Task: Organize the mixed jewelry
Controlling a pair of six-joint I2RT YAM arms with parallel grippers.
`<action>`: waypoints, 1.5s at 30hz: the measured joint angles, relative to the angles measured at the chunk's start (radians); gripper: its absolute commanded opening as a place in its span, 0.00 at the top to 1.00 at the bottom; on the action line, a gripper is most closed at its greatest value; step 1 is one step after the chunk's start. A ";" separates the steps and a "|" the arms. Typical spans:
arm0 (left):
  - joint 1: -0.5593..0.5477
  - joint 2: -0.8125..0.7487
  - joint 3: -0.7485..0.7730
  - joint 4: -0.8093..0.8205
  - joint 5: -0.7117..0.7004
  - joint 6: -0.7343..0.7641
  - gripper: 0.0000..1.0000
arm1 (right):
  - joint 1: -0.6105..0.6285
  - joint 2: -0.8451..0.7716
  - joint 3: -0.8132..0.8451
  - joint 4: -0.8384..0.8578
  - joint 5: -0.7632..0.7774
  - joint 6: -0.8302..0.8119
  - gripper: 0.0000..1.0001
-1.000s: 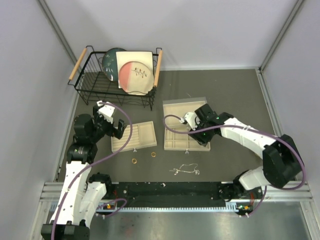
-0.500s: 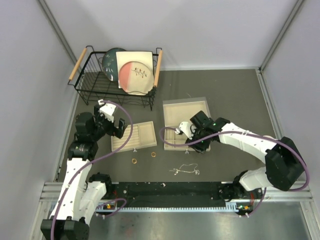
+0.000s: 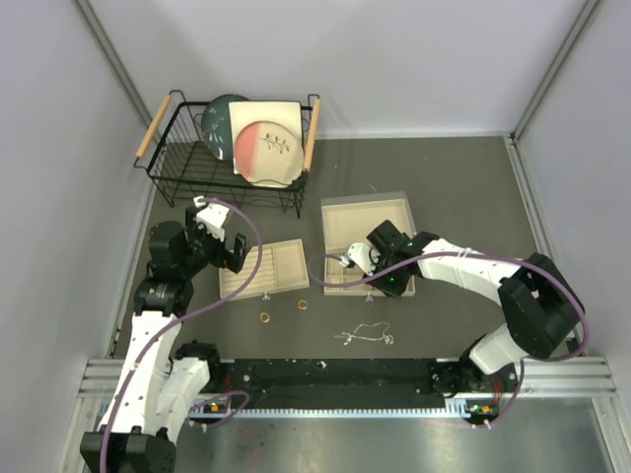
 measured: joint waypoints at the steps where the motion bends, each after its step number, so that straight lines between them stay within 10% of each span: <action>1: 0.000 -0.001 0.000 0.000 0.000 0.001 0.01 | 0.000 0.005 0.000 0.003 0.000 0.002 0.86; 45: 0.000 0.008 -0.010 0.008 -0.004 0.008 0.01 | 0.006 0.009 0.029 -0.023 0.032 -0.257 1.00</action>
